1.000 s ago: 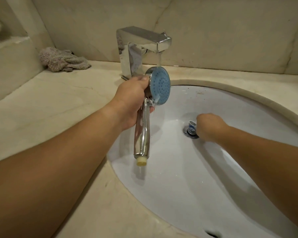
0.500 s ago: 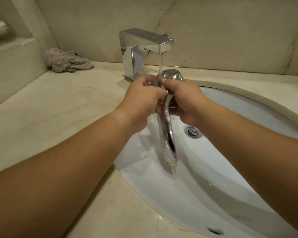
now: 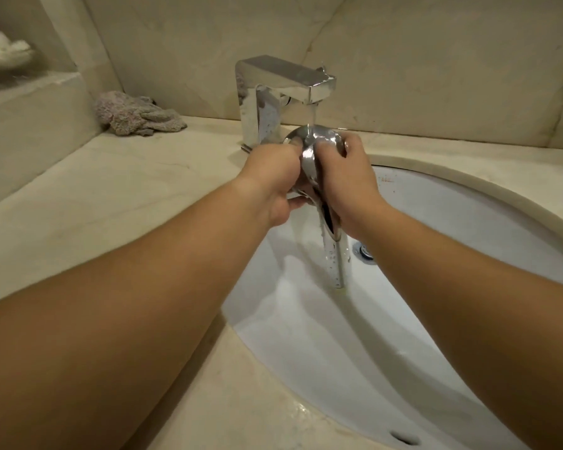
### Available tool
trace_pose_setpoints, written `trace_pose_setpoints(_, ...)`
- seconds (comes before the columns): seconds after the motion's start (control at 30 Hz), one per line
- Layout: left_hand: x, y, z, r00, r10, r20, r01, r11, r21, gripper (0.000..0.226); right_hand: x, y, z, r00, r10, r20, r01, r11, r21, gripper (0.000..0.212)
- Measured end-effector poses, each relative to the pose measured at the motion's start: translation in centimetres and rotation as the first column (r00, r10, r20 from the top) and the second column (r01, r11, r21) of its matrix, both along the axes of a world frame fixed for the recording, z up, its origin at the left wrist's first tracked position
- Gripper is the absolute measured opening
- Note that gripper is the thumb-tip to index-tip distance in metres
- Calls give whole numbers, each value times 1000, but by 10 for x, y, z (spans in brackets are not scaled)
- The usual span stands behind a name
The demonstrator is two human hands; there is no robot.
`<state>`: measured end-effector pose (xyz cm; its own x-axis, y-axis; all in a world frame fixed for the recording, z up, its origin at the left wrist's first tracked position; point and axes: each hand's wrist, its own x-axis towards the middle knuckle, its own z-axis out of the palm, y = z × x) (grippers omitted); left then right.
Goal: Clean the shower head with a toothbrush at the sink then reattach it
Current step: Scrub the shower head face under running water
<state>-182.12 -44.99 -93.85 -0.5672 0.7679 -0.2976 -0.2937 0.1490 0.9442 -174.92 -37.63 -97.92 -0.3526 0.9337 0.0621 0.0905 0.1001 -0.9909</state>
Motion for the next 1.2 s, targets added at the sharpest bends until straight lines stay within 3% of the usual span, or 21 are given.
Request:
trace_pose_setpoints(0.1,6,5,-9,999,4,49,-7,998,60,22,1,-3,-5,987,-127,99,105,973,205,58)
trace_pose_setpoints(0.23,4,3,-14,995,36,97,-45,995,87,27,2,0,-8,966,-128,222,58,953,298,50)
trace_pose_setpoints(0.4,-3,2,-13,995,49,83,-59,991,124,28,7,3,-12,981,-103,167,31,922,386,46)
trace_pose_setpoints(0.57,-8,3,-15,999,32,35,-37,990,138,28,14,-2,-20,961,-30,276,-106,880,463,92)
trace_pose_setpoints(0.83,-11,2,-17,998,52,-19,-49,989,140,29,1,-8,-19,996,-39,77,20,973,231,46)
trace_pose_setpoints(0.97,-8,2,-15,999,36,-32,-33,994,104,30,13,0,-8,998,20,-52,-25,996,-83,46)
trace_pose_setpoints(1.03,-7,2,-17,993,-12,-120,19,998,58,24,20,-1,-3,1000,8,13,-8,1000,17,43)
trace_pose_setpoints(1.13,-1,0,-21,956,-129,-264,126,992,-28,19,28,-8,-2,974,-123,191,56,945,323,33)
trace_pose_setpoints(1.2,3,-3,-23,957,-168,-237,169,985,-16,24,29,-11,0,951,-182,252,46,885,464,32)
